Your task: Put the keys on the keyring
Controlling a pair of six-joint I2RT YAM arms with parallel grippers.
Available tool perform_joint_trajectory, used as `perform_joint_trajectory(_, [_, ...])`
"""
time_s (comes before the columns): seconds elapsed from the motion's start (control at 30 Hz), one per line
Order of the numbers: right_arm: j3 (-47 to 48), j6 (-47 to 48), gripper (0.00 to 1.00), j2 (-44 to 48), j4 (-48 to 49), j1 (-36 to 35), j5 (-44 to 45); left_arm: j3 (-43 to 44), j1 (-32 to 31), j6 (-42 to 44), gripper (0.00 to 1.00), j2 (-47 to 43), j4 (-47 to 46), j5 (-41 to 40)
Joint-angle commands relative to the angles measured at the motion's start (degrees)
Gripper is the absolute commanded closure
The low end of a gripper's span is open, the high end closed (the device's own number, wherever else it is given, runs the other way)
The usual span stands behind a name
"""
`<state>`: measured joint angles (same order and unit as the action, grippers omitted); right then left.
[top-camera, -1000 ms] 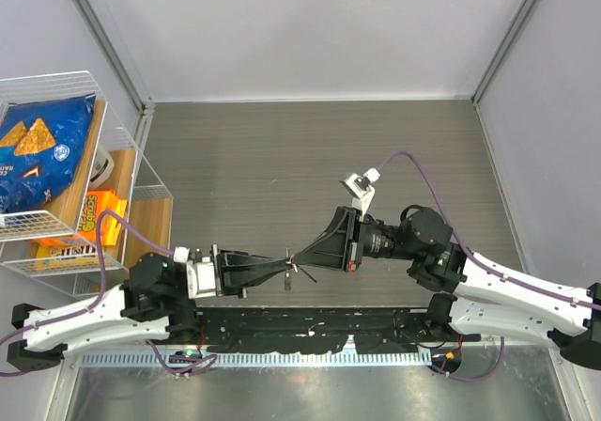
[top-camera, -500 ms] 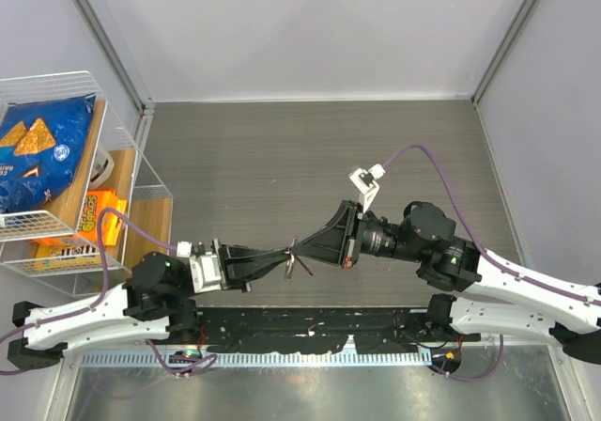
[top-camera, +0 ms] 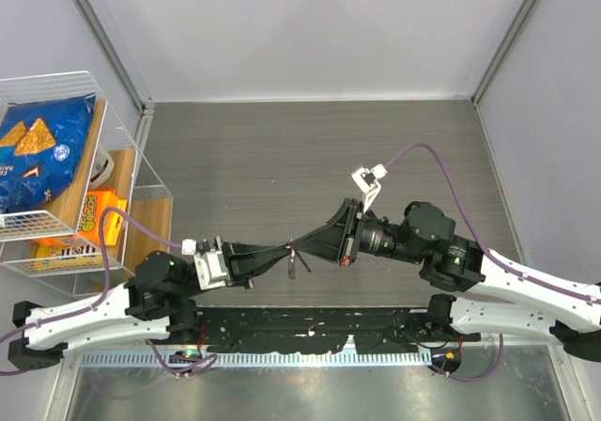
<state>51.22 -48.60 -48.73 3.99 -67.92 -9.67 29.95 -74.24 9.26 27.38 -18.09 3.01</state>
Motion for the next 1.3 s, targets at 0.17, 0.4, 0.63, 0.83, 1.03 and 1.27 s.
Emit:
perform_joint_trajectory(0.17, [1.5, 0.7, 0.94, -0.1, 0.7, -1.3, -0.7, 0.5, 0.1, -0.4, 0.86, 0.4, -0.8, -0.8])
perform_joint_trajectory(0.4, [0.8, 0.9, 0.94, 0.4, 0.7, -1.4, 0.5, -0.2, 0.1, -1.0, 0.70, -0.6, -0.7, -0.1])
perform_joint_trajectory(0.63, [0.1, 1.5, 0.94, 2.2, 0.1, -1.4, 3.2, -0.5, 0.0, -1.2, 0.64, -0.5, 0.1, -0.2])
perform_joint_trajectory(0.83, [-0.3, 2.4, 0.94, 3.9, -1.1, -1.4, 6.1, -0.9, 0.1, -2.0, 0.59, -0.7, 0.7, -0.1])
perform_joint_trajectory(1.03, [-0.4, 3.0, 0.95, 4.6, -2.4, -1.3, 7.8, -1.7, 0.0, -2.9, 0.57, -2.3, 0.6, 0.2])
perform_joint_trajectory(1.27, [-0.7, 4.0, 0.94, 4.7, -3.6, -1.2, 9.5, -2.4, 0.1, -3.8, 0.56, -4.2, 0.9, -1.0])
